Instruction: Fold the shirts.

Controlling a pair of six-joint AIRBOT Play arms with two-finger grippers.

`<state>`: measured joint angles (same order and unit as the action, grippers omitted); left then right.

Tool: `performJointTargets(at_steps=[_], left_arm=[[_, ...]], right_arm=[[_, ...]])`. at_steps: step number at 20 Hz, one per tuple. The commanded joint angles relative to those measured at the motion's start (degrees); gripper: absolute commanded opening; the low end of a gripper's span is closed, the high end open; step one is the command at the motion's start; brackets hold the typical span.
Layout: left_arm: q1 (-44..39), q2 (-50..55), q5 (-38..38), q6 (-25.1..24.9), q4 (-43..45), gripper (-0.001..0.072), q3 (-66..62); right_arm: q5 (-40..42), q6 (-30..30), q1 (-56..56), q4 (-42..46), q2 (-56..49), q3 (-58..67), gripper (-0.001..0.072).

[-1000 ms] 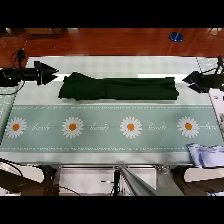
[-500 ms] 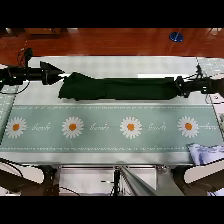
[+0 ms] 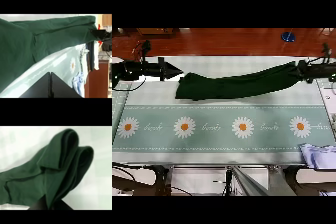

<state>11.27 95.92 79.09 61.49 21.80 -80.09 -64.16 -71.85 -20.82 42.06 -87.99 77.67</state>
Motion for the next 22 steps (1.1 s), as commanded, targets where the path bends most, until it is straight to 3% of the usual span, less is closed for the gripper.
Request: performJointTargets(at_steps=[1,4,12,22], left_arm=[[-6.7,-2.4,-2.1,3.5,0.0,0.0018,0.0],[-15.1,-2.4,-5.3,6.4,0.0,0.0018,0.0],[-36.6,-0.9,-22.2,12.9,0.0,0.0019,0.0],[-47.0,5.3,-31.1,14.9,-0.1,0.0019,0.0]], right_arm=[[-4.8,-0.6,-0.9,4.1,6.8,0.3,0.0028],[-8.3,-1.4,-0.9,6.8,10.7,0.3,0.0028],[-14.7,-1.8,-0.9,13.3,20.8,0.3,0.0028],[-22.1,-4.5,-0.9,17.2,32.7,0.3,0.0028]])
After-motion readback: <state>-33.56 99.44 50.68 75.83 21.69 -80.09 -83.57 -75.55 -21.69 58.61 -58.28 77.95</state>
